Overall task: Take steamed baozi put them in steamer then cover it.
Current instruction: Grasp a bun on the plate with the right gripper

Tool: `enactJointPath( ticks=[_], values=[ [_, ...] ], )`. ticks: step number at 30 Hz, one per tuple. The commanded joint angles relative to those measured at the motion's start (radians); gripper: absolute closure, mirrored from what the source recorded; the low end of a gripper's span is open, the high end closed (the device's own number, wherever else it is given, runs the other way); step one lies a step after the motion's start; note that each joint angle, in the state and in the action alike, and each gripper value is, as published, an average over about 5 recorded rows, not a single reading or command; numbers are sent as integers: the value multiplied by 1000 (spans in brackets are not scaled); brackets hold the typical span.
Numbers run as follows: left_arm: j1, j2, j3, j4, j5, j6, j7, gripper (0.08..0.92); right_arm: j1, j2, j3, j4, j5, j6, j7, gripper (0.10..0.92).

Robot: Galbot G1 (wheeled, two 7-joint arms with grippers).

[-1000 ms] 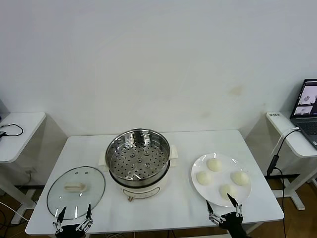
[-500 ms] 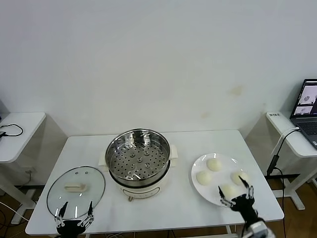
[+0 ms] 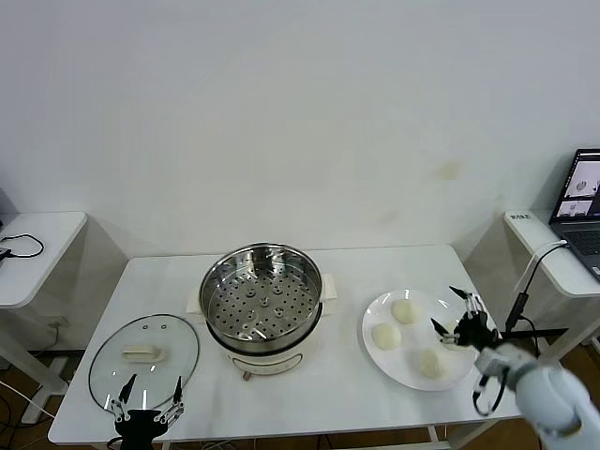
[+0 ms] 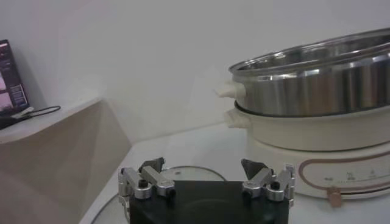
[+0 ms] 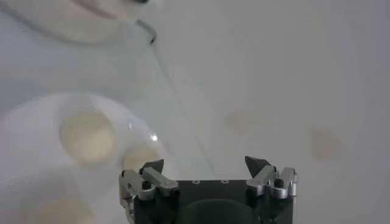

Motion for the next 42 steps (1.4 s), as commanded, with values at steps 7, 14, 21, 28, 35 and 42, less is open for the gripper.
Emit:
enactJointPath(
  ticks=[7,14,21,28,35,42],
  values=[
    [-10,9,-14,10,16,3,3,177,932,-107,-980,-359,158,-22,-431,203],
    [-12,5,-24,14,9,-2,0,177,1036,13,-1134,-455,193,-16,-476,203],
    [-11,8,-32,8,11,-2,2,177,1005,113,-1132,-551,171,-22,-448,203],
    [-6,9,-43,-1,11,-3,3,177,973,200,-1103,-652,136,-17,-425,202],
    [-2,8,-52,0,11,-7,3,177,971,244,-1103,-696,118,-25,-418,202],
    [-4,8,-56,1,12,-7,2,177,971,265,-1100,-729,105,-36,-413,206]
  ],
)
